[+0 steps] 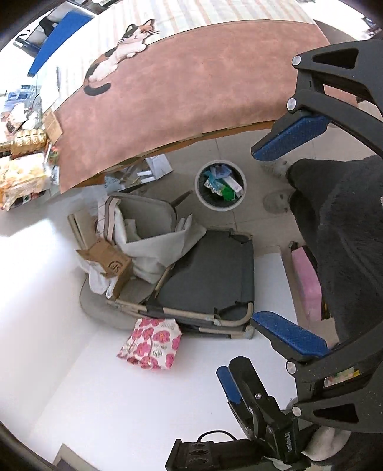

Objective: Collect trash

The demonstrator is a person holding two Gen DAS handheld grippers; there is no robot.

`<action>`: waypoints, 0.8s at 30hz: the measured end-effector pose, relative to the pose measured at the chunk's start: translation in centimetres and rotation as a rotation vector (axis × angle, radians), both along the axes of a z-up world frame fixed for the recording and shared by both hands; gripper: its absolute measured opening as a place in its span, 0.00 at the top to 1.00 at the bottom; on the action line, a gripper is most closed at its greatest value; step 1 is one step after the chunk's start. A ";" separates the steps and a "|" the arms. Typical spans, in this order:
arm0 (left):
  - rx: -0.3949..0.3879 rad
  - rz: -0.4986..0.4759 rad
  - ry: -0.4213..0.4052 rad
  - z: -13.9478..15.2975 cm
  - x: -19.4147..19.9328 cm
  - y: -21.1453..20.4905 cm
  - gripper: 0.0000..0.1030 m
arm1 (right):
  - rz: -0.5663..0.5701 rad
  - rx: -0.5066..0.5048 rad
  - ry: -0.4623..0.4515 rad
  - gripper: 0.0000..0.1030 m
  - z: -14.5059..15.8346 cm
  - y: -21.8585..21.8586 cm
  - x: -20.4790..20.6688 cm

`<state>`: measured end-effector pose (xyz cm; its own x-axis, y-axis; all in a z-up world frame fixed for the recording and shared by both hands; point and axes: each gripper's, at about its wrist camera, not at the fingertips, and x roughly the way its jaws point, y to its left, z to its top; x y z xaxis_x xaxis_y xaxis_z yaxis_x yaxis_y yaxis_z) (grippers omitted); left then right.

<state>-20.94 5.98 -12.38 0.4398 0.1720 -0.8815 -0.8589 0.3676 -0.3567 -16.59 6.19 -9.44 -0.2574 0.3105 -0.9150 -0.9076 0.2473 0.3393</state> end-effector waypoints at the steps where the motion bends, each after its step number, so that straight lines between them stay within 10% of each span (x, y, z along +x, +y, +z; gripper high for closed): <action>1: 0.005 0.002 -0.006 0.5 -0.1 -0.3 0.01 | 0.002 0.009 -0.003 0.00 0.6 -0.2 0.0; 24: -0.002 0.056 -0.044 1.9 -1.9 -3.1 0.01 | 0.038 0.023 -0.008 0.00 3.1 -1.5 -1.5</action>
